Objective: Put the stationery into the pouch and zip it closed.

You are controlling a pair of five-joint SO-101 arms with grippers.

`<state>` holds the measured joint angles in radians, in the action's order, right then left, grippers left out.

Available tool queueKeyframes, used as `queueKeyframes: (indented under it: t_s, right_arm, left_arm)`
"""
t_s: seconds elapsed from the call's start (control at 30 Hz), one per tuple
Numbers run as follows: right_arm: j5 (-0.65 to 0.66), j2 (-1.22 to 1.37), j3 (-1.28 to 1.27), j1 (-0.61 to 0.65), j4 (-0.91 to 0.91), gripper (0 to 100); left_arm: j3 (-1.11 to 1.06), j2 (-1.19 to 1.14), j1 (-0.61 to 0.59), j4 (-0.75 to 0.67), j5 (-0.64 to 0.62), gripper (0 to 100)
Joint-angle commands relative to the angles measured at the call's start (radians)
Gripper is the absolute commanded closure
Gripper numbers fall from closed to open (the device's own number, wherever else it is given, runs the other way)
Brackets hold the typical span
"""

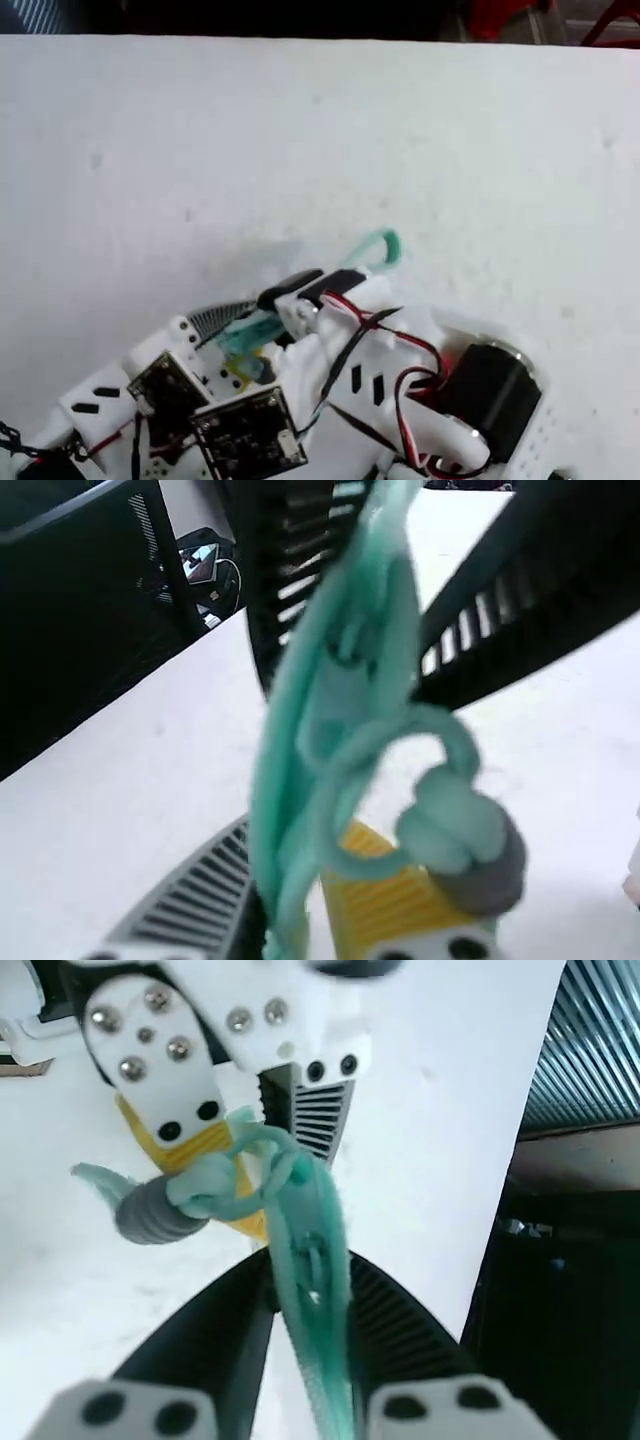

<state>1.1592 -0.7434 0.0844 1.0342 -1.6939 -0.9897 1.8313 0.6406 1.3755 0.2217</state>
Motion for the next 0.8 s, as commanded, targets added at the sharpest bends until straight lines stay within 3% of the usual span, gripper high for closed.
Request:
queueKeyframes:
  t_s: [0.0, 0.13, 0.37, 0.57, 0.77]
  right_arm:
    - [-0.051, 0.001, 0.028, -0.05, 0.019, 98.1]
    - [-0.121, -0.008, 0.014, -0.117, 0.019, 94.9]
    - [-0.261, -0.008, 0.014, -0.156, 0.039, 60.6]
    - [-0.267, -0.008, 0.014, -0.162, 0.068, 64.2]
    - [-0.345, -0.068, 0.034, -0.243, 0.087, 70.7]
  left_arm:
    - [0.038, -0.007, 0.008, -0.009, 0.002, 98]
    - [0.015, -0.007, 0.007, -0.037, 0.002, 98]
    - [-0.127, -0.007, 0.007, -0.175, -0.002, 98]
    - [-0.196, -0.007, -0.008, -0.25, -0.032, 98]
    - [-0.265, -0.007, -0.197, -0.367, -0.152, 98]
